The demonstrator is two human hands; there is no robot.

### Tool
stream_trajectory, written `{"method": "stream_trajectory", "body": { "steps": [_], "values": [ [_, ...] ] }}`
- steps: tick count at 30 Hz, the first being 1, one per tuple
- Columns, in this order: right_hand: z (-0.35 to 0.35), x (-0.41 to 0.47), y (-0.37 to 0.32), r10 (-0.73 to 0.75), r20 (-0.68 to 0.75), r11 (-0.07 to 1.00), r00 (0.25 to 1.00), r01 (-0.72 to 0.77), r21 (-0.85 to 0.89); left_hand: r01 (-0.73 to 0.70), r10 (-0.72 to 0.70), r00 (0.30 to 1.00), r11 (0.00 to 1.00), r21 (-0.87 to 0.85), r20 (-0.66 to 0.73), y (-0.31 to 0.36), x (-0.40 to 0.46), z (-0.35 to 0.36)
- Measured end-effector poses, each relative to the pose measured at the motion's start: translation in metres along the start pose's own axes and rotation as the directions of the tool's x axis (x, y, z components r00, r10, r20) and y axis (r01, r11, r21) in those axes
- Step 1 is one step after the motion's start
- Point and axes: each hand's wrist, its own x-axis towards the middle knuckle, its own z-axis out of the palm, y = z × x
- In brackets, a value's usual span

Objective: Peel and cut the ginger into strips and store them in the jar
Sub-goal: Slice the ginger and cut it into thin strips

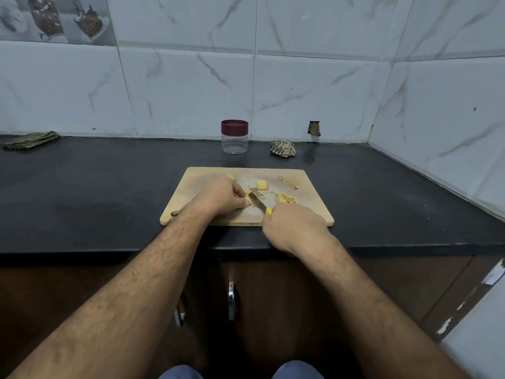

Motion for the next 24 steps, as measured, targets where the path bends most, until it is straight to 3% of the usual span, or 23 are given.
{"method": "stream_trajectory", "body": {
  "steps": [24],
  "values": [
    [0.006, 0.000, -0.008, 0.017, 0.052, 0.994, 0.998, -0.011, -0.111, 0.002, -0.003, 1.000, 1.000, 0.019, 0.014, -0.002, 0.007, 0.000]
  ]
}}
